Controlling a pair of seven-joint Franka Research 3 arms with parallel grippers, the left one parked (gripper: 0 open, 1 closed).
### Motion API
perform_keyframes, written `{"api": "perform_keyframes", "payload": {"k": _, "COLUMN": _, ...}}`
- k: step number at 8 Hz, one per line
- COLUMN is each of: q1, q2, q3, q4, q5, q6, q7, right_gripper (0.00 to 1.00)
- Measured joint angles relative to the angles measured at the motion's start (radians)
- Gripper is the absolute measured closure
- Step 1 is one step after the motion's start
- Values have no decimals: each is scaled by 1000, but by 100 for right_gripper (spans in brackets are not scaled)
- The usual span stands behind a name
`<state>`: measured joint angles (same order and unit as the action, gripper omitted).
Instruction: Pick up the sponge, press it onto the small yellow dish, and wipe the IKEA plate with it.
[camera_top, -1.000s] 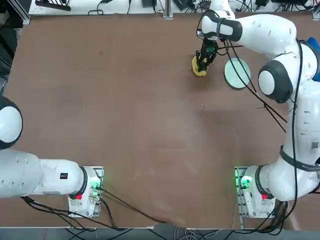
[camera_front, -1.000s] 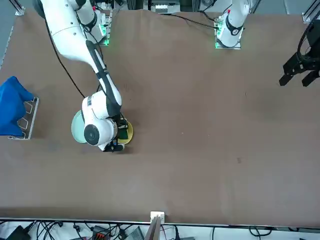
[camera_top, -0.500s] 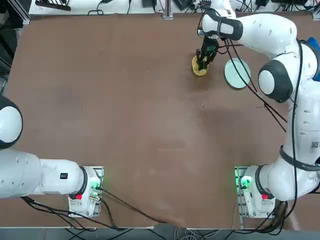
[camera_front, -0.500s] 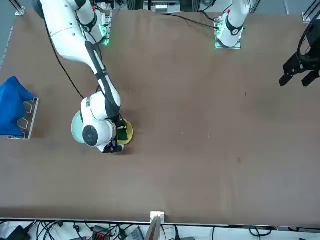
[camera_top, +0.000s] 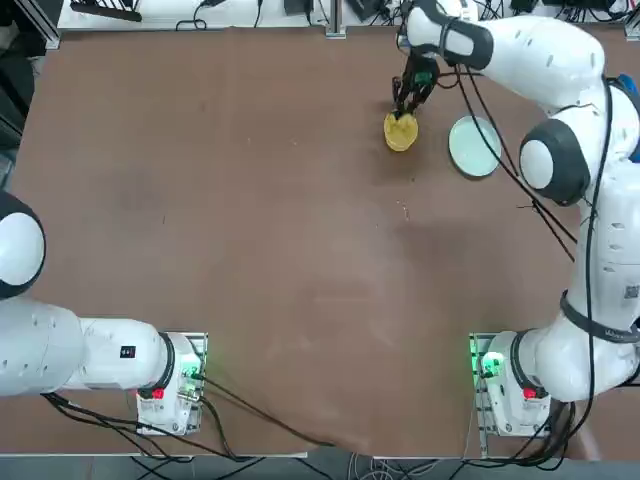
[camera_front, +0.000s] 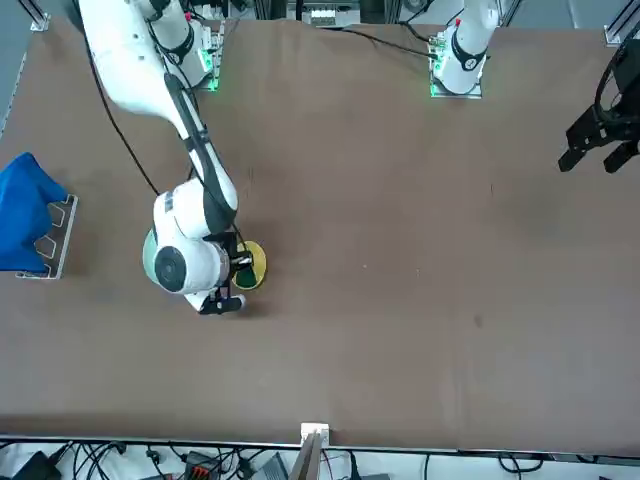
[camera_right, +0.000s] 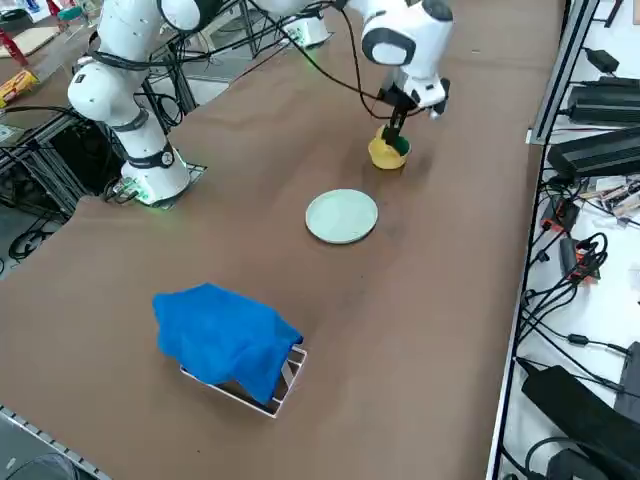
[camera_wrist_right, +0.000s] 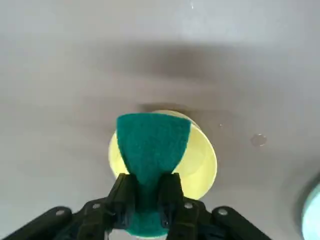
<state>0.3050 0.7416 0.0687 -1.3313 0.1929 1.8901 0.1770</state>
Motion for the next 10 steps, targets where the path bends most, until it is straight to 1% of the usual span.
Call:
{"api": "perform_keyframes", "payload": {"k": 2, "q1": -13, "q2": -69, "q3": -2, "q4": 4, "q5": -2, "q6": -60, "q7": 0, "right_gripper": 72}}
{"api": "perform_keyframes", "payload": {"k": 4, "q1": -68, "q2": -128, "q3": -5, "q4": -10, "q5": -6, "q6": -123, "q7": 0, "right_gripper": 72}}
{"api": "perform_keyframes", "payload": {"k": 5, "q1": -104, "q2": -151, "q3": -5, "q4": -39, "q5": -14, "q6": -134, "q7": -9, "right_gripper": 72}}
{"api": "perform_keyframes", "payload": {"k": 8, "q1": -180, "q2": -218, "q3": -6, "q4": -182, "q5": -90, "q6": -117, "q7": -32, "right_gripper": 72}}
{"api": "perform_keyframes", "payload": {"k": 10, "q1": -236, "q2": -275, "q3": -6, "q4": -337, "q5": -118, "q6": -21, "q7": -75, "right_gripper": 72}}
